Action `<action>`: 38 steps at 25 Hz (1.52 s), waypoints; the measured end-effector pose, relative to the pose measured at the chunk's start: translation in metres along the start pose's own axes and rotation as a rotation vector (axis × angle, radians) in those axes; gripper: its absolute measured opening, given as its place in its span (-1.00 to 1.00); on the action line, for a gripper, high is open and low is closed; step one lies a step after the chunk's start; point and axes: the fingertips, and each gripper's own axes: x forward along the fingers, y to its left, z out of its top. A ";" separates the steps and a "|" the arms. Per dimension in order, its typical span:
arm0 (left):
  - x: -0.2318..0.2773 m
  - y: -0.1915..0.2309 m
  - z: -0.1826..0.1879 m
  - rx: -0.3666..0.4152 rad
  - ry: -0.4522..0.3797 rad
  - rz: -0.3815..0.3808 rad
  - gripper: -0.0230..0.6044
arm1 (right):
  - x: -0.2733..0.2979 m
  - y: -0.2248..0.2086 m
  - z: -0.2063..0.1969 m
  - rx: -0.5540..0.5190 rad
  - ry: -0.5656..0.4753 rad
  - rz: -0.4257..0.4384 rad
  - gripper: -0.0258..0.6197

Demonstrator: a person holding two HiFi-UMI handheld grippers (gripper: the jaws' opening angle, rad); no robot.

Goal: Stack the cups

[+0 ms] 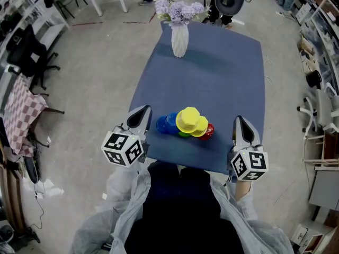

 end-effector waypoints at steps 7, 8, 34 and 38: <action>-0.004 -0.005 -0.011 0.047 -0.007 0.014 -0.93 | -0.007 0.009 -0.020 -0.005 0.007 -0.031 -0.88; -0.006 -0.006 -0.015 0.044 -0.005 0.017 -0.93 | -0.009 0.012 -0.023 -0.010 0.010 -0.034 -0.88; -0.012 -0.013 -0.034 0.030 0.004 -0.001 -0.93 | -0.010 0.043 -0.038 0.044 0.029 -0.013 -0.88; -0.010 -0.018 -0.034 0.042 0.003 -0.015 -0.93 | -0.006 0.051 -0.037 0.043 0.027 0.015 -0.88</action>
